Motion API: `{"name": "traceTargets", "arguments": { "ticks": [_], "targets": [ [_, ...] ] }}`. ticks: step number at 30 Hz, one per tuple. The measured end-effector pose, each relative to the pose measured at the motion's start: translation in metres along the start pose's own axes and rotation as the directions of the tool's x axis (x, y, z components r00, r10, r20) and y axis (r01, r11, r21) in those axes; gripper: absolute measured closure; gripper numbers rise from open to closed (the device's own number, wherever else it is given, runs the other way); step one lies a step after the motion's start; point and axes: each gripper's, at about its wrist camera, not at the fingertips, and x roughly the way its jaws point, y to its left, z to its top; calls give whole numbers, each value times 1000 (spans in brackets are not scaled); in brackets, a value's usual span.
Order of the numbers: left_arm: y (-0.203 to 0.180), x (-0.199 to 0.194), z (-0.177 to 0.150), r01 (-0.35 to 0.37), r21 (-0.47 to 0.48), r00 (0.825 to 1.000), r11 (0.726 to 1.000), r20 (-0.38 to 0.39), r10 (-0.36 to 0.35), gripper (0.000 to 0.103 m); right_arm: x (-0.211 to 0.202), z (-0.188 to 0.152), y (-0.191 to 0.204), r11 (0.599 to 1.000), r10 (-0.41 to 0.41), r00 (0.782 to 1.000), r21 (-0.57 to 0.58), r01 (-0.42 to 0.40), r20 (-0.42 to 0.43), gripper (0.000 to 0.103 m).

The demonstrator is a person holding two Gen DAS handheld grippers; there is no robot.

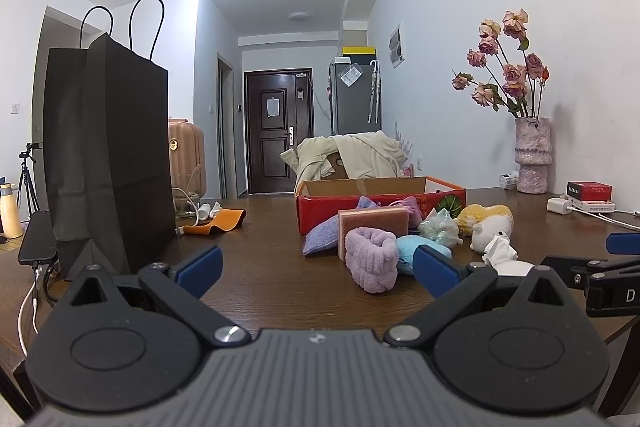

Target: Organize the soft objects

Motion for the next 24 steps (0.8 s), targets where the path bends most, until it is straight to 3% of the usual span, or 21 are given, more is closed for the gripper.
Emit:
{"name": "traceTargets", "arguments": {
  "ticks": [24],
  "targets": [
    [0,-1,0,0,-1,1000,1000,-3,0,0,1,0,0,1000,5,1000,-1,-5,0,0]
  ]
}}
